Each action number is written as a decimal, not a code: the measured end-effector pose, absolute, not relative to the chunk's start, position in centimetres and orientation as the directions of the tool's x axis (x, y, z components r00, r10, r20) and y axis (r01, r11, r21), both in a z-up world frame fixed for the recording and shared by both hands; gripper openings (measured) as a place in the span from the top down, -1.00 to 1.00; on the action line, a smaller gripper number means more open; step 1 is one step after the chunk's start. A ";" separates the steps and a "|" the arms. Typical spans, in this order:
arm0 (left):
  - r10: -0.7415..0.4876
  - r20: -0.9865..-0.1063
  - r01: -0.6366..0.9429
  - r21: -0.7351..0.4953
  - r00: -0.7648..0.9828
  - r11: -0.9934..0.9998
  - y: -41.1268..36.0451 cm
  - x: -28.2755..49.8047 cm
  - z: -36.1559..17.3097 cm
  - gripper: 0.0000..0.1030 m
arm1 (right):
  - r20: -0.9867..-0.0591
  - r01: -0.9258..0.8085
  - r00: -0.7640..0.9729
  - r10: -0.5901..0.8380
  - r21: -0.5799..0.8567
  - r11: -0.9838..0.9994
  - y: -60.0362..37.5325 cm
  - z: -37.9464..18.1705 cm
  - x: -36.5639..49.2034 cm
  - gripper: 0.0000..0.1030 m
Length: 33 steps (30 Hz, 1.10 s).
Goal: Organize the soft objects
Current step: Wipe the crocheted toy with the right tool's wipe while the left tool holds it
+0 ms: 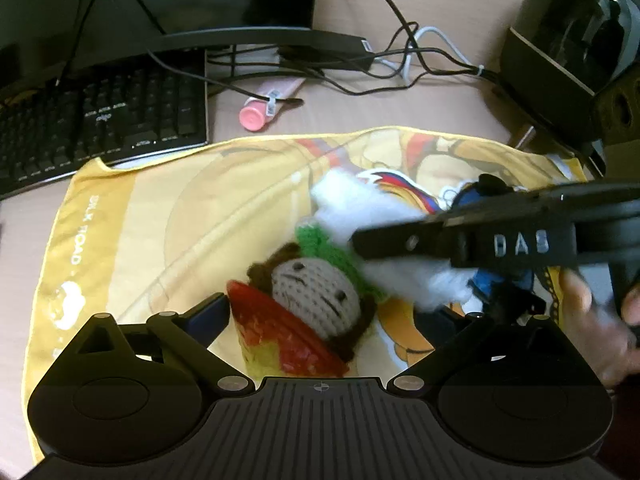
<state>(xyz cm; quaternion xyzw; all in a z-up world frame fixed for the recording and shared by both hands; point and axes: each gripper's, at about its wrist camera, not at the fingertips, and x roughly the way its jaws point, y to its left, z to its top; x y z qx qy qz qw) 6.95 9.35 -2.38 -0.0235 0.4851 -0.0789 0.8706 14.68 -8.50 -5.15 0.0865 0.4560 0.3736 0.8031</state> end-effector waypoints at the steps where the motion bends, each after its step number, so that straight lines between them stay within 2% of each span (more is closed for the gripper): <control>1: -0.164 -0.840 0.117 -0.121 0.517 0.986 9.5 6.9 -2.3 -0.96 | -0.684 -0.523 0.334 0.648 0.437 0.732 -8.7 -5.1 14.6 0.76; 4: -0.174 -0.838 0.126 -0.126 0.517 0.984 9.6 6.8 -2.1 -0.96 | -0.714 -0.508 0.397 0.576 0.352 0.786 -9.5 -4.9 14.7 0.76; 9: -0.180 -0.842 0.202 -0.087 0.508 0.976 9.6 6.4 -1.5 -0.96 | -0.706 -0.473 0.379 0.598 0.408 0.781 -10.4 -4.6 14.8 0.76; 12: -0.156 -0.853 0.267 -0.021 0.497 0.964 9.4 5.9 -1.3 -0.97 | -0.671 -0.486 0.323 0.667 0.487 0.726 -9.8 -4.1 14.1 0.76; 16: -0.132 -0.862 0.301 0.025 0.489 0.953 9.3 5.5 -1.6 -0.97 | -0.566 -0.508 0.166 0.807 0.653 0.562 -8.3 -3.8 12.9 0.76; 20: -0.151 -0.866 0.335 0.020 0.476 0.942 8.5 5.4 -2.0 -0.97 | -0.599 -0.483 0.122 0.791 0.661 0.575 -7.8 -5.3 13.0 0.76; 22: -0.162 -0.865 0.361 0.024 0.475 0.932 8.0 5.2 -2.1 -0.97 | -0.600 -0.436 0.122 0.791 0.683 0.586 -8.8 -5.6 13.5 0.63; 26: -0.148 -0.869 0.372 0.044 0.473 0.927 7.4 5.3 -2.4 -0.98 | -0.689 -0.441 0.206 0.694 0.568 0.695 -10.2 -5.8 13.7 0.48; 28: -0.147 -0.870 0.365 0.041 0.471 0.930 7.5 5.5 -2.5 -0.98 | -0.724 -0.461 0.248 0.643 0.496 0.736 -10.4 -5.8 13.6 0.32; 31: -0.145 -0.871 0.357 0.037 0.470 0.933 7.7 5.8 -2.5 -0.98 | -0.726 -0.520 0.288 0.624 0.429 0.739 -10.0 -5.0 12.9 0.08; 33: -0.140 -0.871 0.355 0.042 0.470 0.934 7.8 6.0 -2.4 -0.98 | -0.729 -0.572 0.327 0.601 0.354 0.740 -9.5 -4.4 12.1 0.07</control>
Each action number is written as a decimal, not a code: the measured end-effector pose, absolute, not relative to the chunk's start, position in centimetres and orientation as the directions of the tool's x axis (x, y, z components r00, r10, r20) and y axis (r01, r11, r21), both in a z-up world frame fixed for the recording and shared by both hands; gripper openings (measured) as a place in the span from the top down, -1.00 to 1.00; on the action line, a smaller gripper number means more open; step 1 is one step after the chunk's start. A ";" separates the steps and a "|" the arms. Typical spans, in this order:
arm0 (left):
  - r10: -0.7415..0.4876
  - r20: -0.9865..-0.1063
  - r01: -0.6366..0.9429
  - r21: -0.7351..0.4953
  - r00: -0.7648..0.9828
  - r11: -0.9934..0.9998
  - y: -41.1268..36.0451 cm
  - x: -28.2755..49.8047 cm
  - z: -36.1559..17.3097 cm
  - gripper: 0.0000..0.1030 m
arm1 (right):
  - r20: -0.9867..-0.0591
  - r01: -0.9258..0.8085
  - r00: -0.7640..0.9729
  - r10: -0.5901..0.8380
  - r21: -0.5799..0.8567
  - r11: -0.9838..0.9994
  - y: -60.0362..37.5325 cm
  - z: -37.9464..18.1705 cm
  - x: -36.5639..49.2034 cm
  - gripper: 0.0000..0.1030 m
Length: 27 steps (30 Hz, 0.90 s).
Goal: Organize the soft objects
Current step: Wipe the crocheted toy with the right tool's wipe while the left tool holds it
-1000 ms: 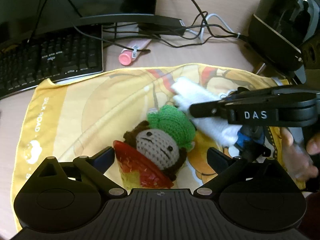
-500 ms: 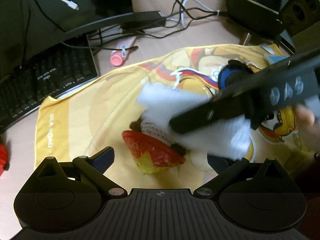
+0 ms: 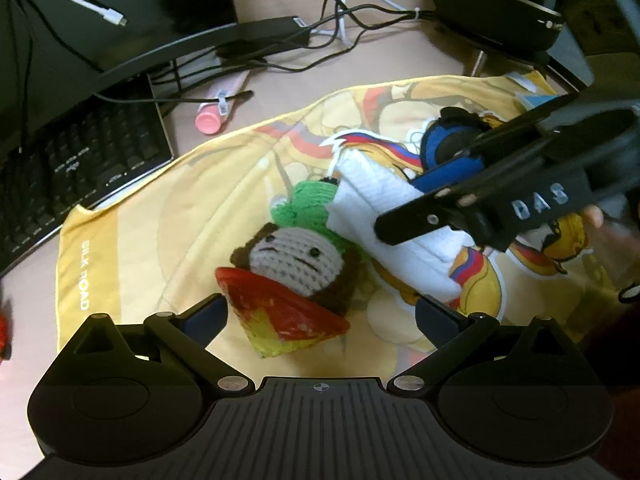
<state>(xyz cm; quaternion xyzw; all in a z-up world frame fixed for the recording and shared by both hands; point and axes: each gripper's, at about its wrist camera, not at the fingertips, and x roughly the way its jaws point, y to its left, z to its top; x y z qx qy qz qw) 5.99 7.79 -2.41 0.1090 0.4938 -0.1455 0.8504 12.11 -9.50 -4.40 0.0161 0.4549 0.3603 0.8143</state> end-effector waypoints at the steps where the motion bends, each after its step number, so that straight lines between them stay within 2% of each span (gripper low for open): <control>1: -0.136 -0.871 0.356 0.047 0.471 0.933 7.8 6.0 -2.3 -0.98 | -0.732 -0.594 0.348 0.585 0.311 0.742 -9.2 -4.1 11.7 0.07; 4: -0.132 -0.871 0.361 0.055 0.473 0.931 8.0 5.9 -2.1 -0.99 | -0.720 -0.675 0.408 0.562 0.178 0.717 -8.5 -3.2 9.7 0.05; 5: -0.132 -0.871 0.360 0.054 0.473 0.931 8.1 5.9 -2.1 -0.99 | -0.713 -0.703 0.411 0.568 0.148 0.695 -8.3 -2.9 9.0 0.00; 6: -0.131 -0.872 0.358 0.053 0.472 0.932 8.3 5.9 -2.1 -0.99 | -0.712 -0.726 0.405 0.573 0.129 0.675 -8.0 -2.7 8.4 -0.15; 10: -0.109 -0.879 0.343 0.065 0.464 0.937 8.6 5.8 -2.5 -0.99 | -0.735 -0.721 0.448 0.510 0.040 0.691 -6.7 -4.1 9.0 -0.17; 12: -0.111 -0.879 0.338 0.060 0.465 0.939 8.6 5.6 -2.4 -0.99 | -0.757 -0.718 0.412 0.508 0.073 0.692 -6.3 -5.3 10.2 -0.15; 14: -0.116 -0.877 0.342 0.058 0.466 0.938 8.4 5.4 -2.4 -0.99 | -0.767 -0.709 0.354 0.535 0.153 0.688 -6.5 -6.0 11.0 0.10; 16: -0.114 -0.877 0.345 0.062 0.466 0.937 8.3 5.3 -2.4 -0.99 | -0.767 -0.711 0.321 0.556 0.193 0.676 -6.8 -6.2 11.2 0.68; 17: -0.112 -0.878 0.346 0.064 0.466 0.936 8.2 5.3 -2.4 -0.99 | -0.769 -0.709 0.332 0.546 0.179 0.682 -6.9 -6.2 11.0 0.83; 20: -0.102 -0.874 0.357 0.085 0.475 0.930 7.8 5.2 -2.4 -0.99 | -0.748 -0.687 0.341 0.569 0.214 0.694 -7.7 -5.4 10.8 0.86; 24: -0.092 -0.852 0.393 0.140 0.516 0.909 7.1 4.9 -2.0 -0.99 | -0.618 -0.621 0.216 0.756 0.511 0.594 -9.1 -3.2 12.0 0.86; 26: -0.067 -0.829 0.406 0.199 0.555 0.892 6.4 5.0 -2.1 -0.99 | -0.575 -0.588 0.169 0.800 0.593 0.550 -8.9 -3.2 12.7 0.86; 27: -0.054 -0.815 0.419 0.239 0.577 0.876 6.0 4.9 -2.3 -0.99 | -0.591 -0.587 0.173 0.788 0.580 0.564 -8.5 -3.5 12.8 0.86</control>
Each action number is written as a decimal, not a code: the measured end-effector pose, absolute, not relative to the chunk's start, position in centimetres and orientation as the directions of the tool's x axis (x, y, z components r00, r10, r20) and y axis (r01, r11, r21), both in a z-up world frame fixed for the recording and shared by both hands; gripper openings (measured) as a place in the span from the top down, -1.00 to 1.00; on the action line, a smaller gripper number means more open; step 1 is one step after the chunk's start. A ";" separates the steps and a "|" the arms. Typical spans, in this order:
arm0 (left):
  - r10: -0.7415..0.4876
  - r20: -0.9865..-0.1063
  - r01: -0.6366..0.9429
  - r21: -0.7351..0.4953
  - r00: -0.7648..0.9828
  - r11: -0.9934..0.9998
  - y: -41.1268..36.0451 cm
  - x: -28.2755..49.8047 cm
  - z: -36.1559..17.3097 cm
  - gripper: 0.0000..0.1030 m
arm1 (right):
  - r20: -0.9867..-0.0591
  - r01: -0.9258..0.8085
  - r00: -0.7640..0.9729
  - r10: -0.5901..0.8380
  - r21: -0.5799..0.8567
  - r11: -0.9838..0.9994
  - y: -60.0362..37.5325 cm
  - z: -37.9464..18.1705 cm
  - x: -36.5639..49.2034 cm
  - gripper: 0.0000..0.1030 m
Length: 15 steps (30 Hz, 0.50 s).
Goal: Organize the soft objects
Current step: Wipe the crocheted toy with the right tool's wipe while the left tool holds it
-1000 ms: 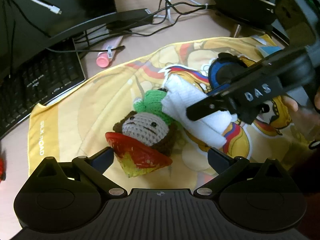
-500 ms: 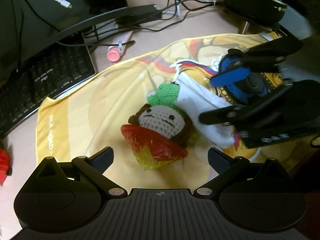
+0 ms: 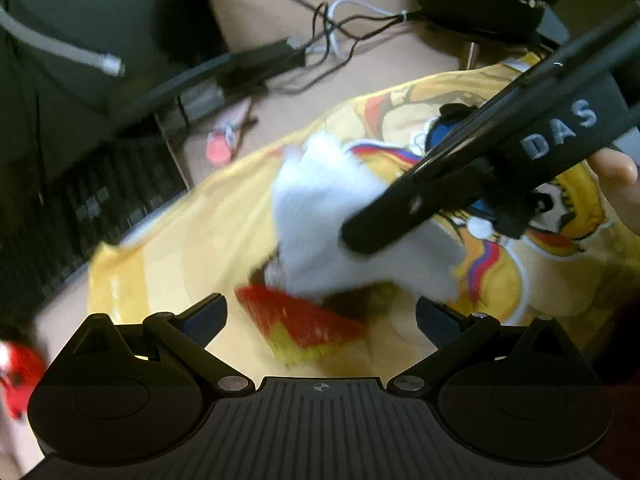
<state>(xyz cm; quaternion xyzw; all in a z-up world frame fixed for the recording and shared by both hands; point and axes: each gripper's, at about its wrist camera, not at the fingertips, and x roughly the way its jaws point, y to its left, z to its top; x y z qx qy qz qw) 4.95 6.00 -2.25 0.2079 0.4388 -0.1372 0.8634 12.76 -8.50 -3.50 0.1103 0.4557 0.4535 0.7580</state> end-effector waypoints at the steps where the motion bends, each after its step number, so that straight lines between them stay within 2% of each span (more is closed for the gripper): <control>1: -0.038 -0.797 0.437 0.290 0.603 0.851 5.6 4.9 -2.6 -0.99 | -0.624 -0.593 0.196 0.756 0.539 0.598 -8.1 -3.9 12.8 0.86; 5: 0.033 -0.725 0.504 0.510 0.688 0.697 3.9 4.0 -4.8 -0.99 | -0.717 -0.553 0.268 0.644 0.433 0.712 -8.6 -5.5 13.0 0.87; 8: 0.021 -0.684 0.543 0.597 0.729 0.591 3.1 3.1 -5.9 -0.99 | -0.730 -0.491 0.316 0.606 0.421 0.763 -10.5 -5.9 13.6 0.87; 12: -0.026 -0.667 0.563 0.606 0.745 0.562 3.1 2.9 -6.2 -0.98 | -0.718 -0.430 0.362 0.594 0.437 0.790 -12.7 -5.5 14.5 0.86; 14: -0.036 -0.687 0.554 0.553 0.726 0.622 3.8 3.7 -5.9 -0.79 | -0.707 -0.415 0.380 0.596 0.446 0.793 -13.4 -5.1 14.7 0.86; 15: -0.043 -0.705 0.536 0.497 0.708 0.682 4.5 4.5 -5.7 -0.56 | -0.702 -0.410 0.388 0.598 0.449 0.794 -13.7 -4.9 14.8 0.86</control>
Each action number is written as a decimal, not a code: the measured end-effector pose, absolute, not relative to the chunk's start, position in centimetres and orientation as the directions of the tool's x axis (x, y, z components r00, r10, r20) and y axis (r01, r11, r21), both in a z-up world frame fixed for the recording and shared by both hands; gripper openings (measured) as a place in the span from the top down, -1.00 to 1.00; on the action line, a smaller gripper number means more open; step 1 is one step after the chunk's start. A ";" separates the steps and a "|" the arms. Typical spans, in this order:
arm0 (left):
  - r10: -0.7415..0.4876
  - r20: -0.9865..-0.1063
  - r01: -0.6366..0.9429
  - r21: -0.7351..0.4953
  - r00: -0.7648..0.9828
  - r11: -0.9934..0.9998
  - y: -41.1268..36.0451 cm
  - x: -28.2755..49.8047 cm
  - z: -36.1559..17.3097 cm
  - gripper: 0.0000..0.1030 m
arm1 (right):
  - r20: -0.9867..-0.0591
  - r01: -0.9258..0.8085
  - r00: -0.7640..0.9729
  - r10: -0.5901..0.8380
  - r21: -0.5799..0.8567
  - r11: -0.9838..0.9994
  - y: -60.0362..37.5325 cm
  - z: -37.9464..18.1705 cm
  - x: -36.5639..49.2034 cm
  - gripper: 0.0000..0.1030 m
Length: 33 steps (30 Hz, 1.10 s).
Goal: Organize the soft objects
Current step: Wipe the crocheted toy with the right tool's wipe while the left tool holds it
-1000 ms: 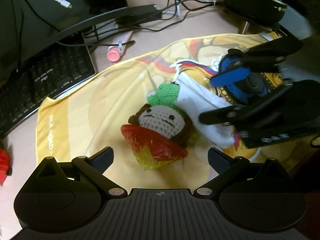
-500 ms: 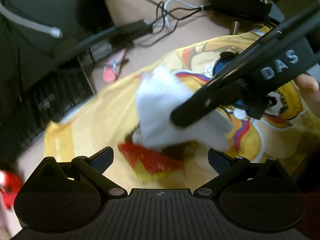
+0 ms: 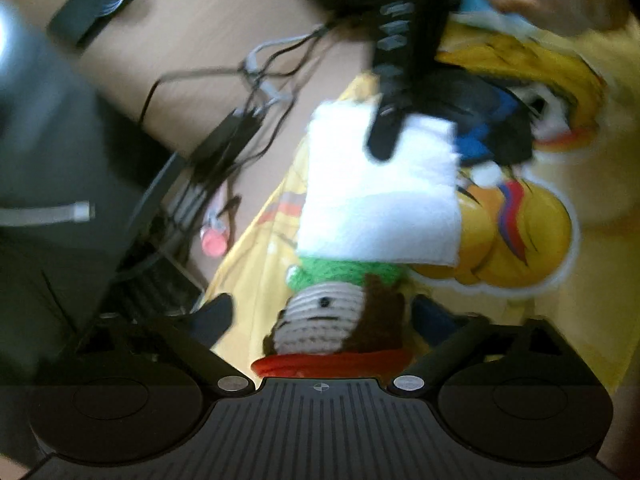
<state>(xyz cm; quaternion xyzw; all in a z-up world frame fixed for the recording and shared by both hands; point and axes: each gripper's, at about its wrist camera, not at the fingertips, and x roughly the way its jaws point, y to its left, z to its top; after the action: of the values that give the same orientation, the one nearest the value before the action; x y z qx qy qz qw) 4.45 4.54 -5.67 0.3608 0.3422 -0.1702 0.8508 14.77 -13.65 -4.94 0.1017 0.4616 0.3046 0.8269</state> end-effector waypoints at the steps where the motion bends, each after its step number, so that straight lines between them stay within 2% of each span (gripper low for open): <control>1: -0.052 -0.722 0.514 0.439 0.690 0.737 5.3 5.2 -5.4 -0.43 | -0.695 -0.405 0.395 0.601 0.455 0.793 -14.0 -4.8 14.9 0.86; 6: -0.122 -0.781 0.361 0.138 0.612 0.922 8.7 8.8 -4.5 -0.40 | -0.685 -0.375 0.414 0.600 0.472 0.798 -15.3 -4.3 15.2 0.86; 10: -0.266 -0.796 0.205 -0.181 0.543 0.962 11.6 10.8 -4.1 -0.26 | -0.668 -0.367 0.426 0.611 0.490 0.791 -16.0 -3.6 15.2 0.86; 14: -0.489 -0.714 0.045 -0.543 0.502 0.839 14.2 11.1 -4.0 -0.25 | -0.610 -0.398 0.410 0.678 0.549 0.735 -16.3 -1.9 14.7 0.86; 16: -0.532 -0.680 -0.028 -0.628 0.506 0.777 15.0 10.9 -4.4 -0.26 | -0.580 -0.420 0.368 0.727 0.594 0.686 -15.8 -1.4 14.3 0.86; 18: -0.498 -0.698 -0.082 -0.618 0.515 0.782 15.3 10.8 -5.0 -0.26 | -0.591 -0.447 0.344 0.730 0.581 0.680 -14.9 -1.6 14.0 0.86; 23: -0.448 -0.729 -0.159 -0.596 0.518 0.787 16.1 10.1 -6.2 -0.56 | -0.704 -0.531 0.317 0.636 0.424 0.734 -11.0 -4.1 13.3 0.84; 26: -0.427 -0.735 -0.197 -0.594 0.526 0.780 16.8 9.6 -6.5 -0.68 | -0.722 -0.604 0.367 0.586 0.295 0.741 -8.8 -4.6 13.0 0.61; 28: -0.417 -0.733 -0.201 -0.592 0.538 0.780 17.3 9.2 -6.3 -0.74 | -0.716 -0.644 0.392 0.577 0.234 0.728 -8.0 -4.4 12.9 0.21; 29: -0.413 -0.730 -0.198 -0.591 0.545 0.782 17.5 8.9 -6.0 -0.77 | -0.717 -0.654 0.397 0.574 0.217 0.724 -7.7 -4.4 13.0 0.13; 30: -0.412 -0.724 -0.182 -0.587 0.553 0.788 17.6 8.7 -5.6 -0.82 | -0.717 -0.664 0.398 0.572 0.205 0.719 -7.5 -4.5 13.2 0.07; 33: -0.438 -0.693 -0.006 -0.538 0.572 0.843 16.0 7.8 -3.4 -0.84 | -0.719 -0.646 0.366 0.591 0.261 0.717 -7.9 -4.7 14.0 0.15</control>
<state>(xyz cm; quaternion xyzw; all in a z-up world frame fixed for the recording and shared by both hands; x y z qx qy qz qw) 7.84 16.01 -3.41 -0.2501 0.4447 -0.1270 0.8507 13.97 -7.92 -4.70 -0.0326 0.4205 0.3746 0.8257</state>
